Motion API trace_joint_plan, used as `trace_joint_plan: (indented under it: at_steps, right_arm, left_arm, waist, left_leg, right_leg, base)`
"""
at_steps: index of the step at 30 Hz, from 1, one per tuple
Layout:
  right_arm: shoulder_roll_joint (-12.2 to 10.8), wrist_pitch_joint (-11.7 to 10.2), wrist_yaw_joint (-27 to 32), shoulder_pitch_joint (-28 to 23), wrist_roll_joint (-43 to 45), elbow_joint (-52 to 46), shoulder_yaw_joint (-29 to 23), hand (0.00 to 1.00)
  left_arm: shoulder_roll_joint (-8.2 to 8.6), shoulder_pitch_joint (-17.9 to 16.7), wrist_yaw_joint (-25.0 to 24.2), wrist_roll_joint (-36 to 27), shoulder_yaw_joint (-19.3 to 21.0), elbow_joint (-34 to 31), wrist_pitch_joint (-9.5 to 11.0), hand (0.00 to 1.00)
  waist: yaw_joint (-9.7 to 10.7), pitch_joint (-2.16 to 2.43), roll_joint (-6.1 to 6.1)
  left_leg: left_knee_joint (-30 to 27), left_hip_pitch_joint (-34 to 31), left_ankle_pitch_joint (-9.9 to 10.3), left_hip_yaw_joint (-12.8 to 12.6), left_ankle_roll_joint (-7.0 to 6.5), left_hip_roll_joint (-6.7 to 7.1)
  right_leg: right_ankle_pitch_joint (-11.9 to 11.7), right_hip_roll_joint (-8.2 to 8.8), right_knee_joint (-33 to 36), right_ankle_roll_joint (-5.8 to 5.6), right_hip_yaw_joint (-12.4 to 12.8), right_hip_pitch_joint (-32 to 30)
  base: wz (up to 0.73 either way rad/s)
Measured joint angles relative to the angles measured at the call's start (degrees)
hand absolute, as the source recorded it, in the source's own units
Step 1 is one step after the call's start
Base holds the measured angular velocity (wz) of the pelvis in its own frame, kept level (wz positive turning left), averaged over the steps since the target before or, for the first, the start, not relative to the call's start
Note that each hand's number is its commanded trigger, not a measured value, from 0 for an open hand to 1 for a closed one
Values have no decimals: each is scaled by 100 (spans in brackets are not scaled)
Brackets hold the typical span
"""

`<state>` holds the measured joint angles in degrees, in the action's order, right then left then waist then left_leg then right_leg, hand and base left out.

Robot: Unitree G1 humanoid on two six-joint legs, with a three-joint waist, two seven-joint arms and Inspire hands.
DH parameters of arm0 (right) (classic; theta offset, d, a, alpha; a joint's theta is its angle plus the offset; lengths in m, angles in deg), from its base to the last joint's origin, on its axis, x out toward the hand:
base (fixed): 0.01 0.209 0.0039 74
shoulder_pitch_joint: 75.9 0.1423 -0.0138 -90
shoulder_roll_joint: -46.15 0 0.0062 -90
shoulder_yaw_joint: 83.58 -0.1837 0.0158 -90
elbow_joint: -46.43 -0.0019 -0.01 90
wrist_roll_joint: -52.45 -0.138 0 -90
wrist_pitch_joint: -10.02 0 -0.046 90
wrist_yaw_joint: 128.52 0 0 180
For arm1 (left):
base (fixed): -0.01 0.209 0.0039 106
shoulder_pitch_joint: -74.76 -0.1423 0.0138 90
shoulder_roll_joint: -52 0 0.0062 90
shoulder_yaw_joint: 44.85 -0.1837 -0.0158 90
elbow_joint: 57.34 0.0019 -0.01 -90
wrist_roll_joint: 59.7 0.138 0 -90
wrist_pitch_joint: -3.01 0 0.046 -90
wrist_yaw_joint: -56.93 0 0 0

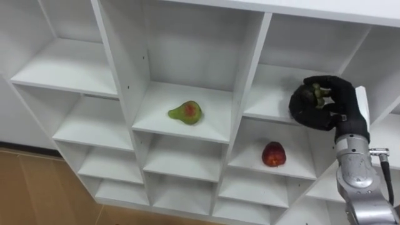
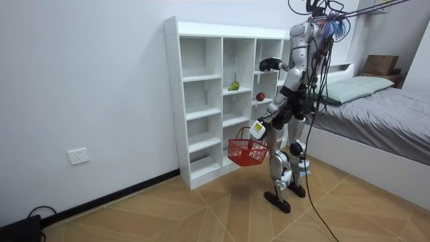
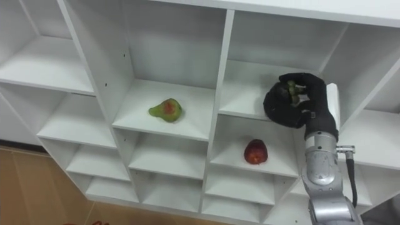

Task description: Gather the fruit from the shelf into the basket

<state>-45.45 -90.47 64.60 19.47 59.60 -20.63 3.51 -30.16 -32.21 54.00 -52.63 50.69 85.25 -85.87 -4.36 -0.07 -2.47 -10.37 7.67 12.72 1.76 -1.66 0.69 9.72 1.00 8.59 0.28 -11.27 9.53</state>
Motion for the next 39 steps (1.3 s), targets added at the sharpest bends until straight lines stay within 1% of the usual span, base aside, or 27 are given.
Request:
trace_joint_plan:
  at_steps: [5,8,12,13,14,16,19,23,24,26,28,29,31,35,36,37,39]
  right_arm:
    - [-2,-8,-6,-1,-9,-13,53,100]
    - [-89,16,-13,-17,-7,-110,65,100]
    - [-116,76,-85,-128,23,-474,198,100]
    - [-115,159,-129,-150,40,-600,241,100]
    - [-114,194,-138,-170,57,-670,277,100]
    - [-114,275,-227,-321,204,-1034,453,100]
    - [-115,291,-398,-406,411,-1367,640,100]
    - [-109,317,-627,-503,556,-1665,687,100]
    - [-100,342,-716,-598,546,-1886,716,100]
    - [-99,396,-903,-720,439,-2267,831,100]
    - [-100,427,-1220,-803,389,-2628,1022,100]
    - [-103,441,-1259,-825,390,-2669,1043,100]
    - [-104,442,-1519,-845,348,-2712,1079,100]
    - [-121,479,-1649,-879,314,-2711,1121,100]
    - [-133,507,-1686,-902,259,-2711,1154,100]
    - [-192,509,-1703,-910,246,-2711,1172,100]
    - [-307,510,-1710,-935,236,-2711,1165,100]
  left_arm:
    - [-7,1,4,2,-1,1,0,100]
    - [-7,3,5,0,-2,1,0,100]
    - [9,33,-2,3,-4,2,-1,100]
    - [22,67,-4,4,-4,2,-2,100]
    - [28,86,-6,1,-4,2,-1,100]
    - [67,134,-14,-14,-4,10,-1,100]
    - [106,186,-28,-18,-16,11,1,100]
    - [110,246,-25,-10,-20,9,2,100]
    - [108,271,-18,-15,-30,7,6,100]
    - [96,288,-3,-23,-144,-31,8,100]
    - [91,358,-9,-25,-316,-111,12,100]
    - [91,384,-7,-27,-364,-115,16,100]
    - [91,486,-11,-31,-528,-125,34,100]
    - [90,632,-13,-87,-799,-202,57,100]
    - [72,670,-21,-88,-889,-234,59,100]
    - [60,722,-20,-86,-940,-272,58,100]
    - [64,752,-20,-87,-967,-374,62,100]
  waist:
    - [31,2,-11]
    - [66,7,-6]
    - [85,27,23]
    - [81,30,28]
    - [80,38,19]
    - [63,52,52]
    - [65,52,103]
    - [76,49,112]
    - [75,48,112]
    - [77,39,125]
    - [92,31,129]
    - [90,31,128]
    - [95,22,116]
    - [102,16,107]
    - [112,8,118]
    - [124,21,73]
    - [135,23,60]
  left_leg:
    - [-7,-16,0,5,0,2]
    - [-12,-31,0,-6,0,0]
    - [-10,-44,-1,-19,0,0]
    - [-5,-50,-1,-22,0,0]
    - [-3,-51,-2,-26,0,0]
    - [5,-46,-2,-62,0,-3]
    - [16,-52,-5,-103,1,-9]
    - [24,-42,-5,-154,1,-14]
    - [36,-42,-6,-158,0,-14]
    - [60,-18,-6,-201,0,-22]
    - [70,-8,-6,-245,-1,-28]
    - [72,-3,-6,-252,-1,-30]
    - [73,5,-6,-280,-1,-33]
    - [70,-34,-5,-326,-2,-47]
    - [68,-75,-3,-330,-2,-80]
    - [63,-150,-2,-333,-1,-84]
    - [41,-242,-4,-355,1,-93]
  right_leg:
    - [0,0,0,0,1,-13]
    - [0,0,3,0,11,-35]
    - [0,1,3,0,15,-57]
    - [0,1,3,0,11,-70]
    - [0,0,4,0,19,-74]
    - [0,-4,4,1,49,-77]
    - [-1,-13,8,1,129,-134]
    - [-1,-15,8,1,159,-140]
    - [-1,-14,8,1,162,-145]
    - [-1,-17,8,1,196,-158]
    - [-1,-21,8,1,244,-166]
    - [-1,-22,8,1,256,-165]
    - [-1,-26,17,2,303,-177]
    - [-2,-27,88,3,328,-268]
    - [-2,-28,119,3,325,-310]
    - [-4,-28,125,7,321,-380]
    - [-22,-35,124,28,322,-470]
  base:
    - [0]
    - [-1]
    - [0]
    - [0]
    - [0]
    - [-2]
    - [-11]
    - [-5]
    - [-6]
    - [-10]
    - [-10]
    - [-8]
    - [-9]
    - [-8]
    - [0]
    - [0]
    - [-7]
